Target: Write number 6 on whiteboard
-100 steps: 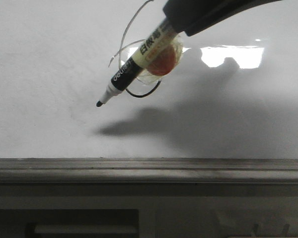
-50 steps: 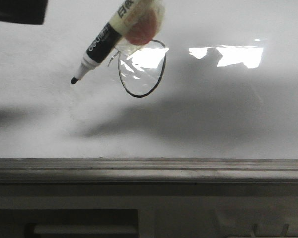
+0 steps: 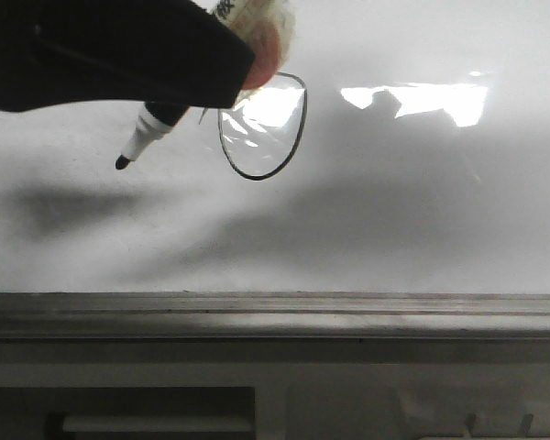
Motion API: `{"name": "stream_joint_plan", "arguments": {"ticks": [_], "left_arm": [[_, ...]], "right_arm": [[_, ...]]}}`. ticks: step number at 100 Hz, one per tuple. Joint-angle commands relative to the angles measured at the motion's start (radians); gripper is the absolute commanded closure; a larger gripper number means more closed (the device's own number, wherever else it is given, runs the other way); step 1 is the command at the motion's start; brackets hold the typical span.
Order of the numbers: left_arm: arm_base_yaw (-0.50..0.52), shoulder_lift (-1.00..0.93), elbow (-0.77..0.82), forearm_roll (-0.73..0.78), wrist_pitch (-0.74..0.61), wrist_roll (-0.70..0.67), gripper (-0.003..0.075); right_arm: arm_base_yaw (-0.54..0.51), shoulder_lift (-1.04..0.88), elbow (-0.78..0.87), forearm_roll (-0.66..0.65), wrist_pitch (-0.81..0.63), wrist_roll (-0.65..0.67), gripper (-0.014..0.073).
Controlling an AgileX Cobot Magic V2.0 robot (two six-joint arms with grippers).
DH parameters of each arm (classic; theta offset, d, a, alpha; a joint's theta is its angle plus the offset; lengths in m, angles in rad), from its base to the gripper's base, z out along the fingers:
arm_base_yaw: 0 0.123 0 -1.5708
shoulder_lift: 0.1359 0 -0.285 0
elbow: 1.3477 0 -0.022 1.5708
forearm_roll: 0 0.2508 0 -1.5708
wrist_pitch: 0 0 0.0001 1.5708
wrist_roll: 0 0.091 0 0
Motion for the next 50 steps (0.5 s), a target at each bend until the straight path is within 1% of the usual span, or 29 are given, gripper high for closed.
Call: {"name": "stream_joint_plan", "arguments": {"ticks": [1, 26, 37, 39, 45, 50], "left_arm": [[-0.008, -0.006, -0.035, -0.004, -0.067, -0.001, 0.0367], [-0.008, -0.004, -0.035, 0.003, -0.067, -0.001, 0.0589], [-0.008, -0.004, -0.035, 0.003, -0.067, -0.001, 0.0706], [-0.008, -0.004, -0.035, 0.003, -0.067, -0.001, 0.0738], [-0.008, -0.004, -0.035, 0.003, -0.07, -0.001, 0.0741], [-0.008, -0.004, -0.035, 0.003, -0.07, -0.001, 0.0741]], "right_arm": [[0.001, -0.018, -0.035, 0.045, -0.023, -0.015, 0.0638], [0.001, -0.018, -0.035, 0.045, -0.023, -0.015, 0.0638], [0.001, -0.018, -0.035, 0.045, -0.018, -0.015, 0.0632], [0.001, -0.018, -0.035, 0.045, -0.015, -0.015, 0.0622], [0.001, -0.018, -0.035, 0.045, -0.005, -0.015, 0.0576], [0.001, -0.018, -0.033, 0.045, -0.003, -0.015, 0.0498]]}}
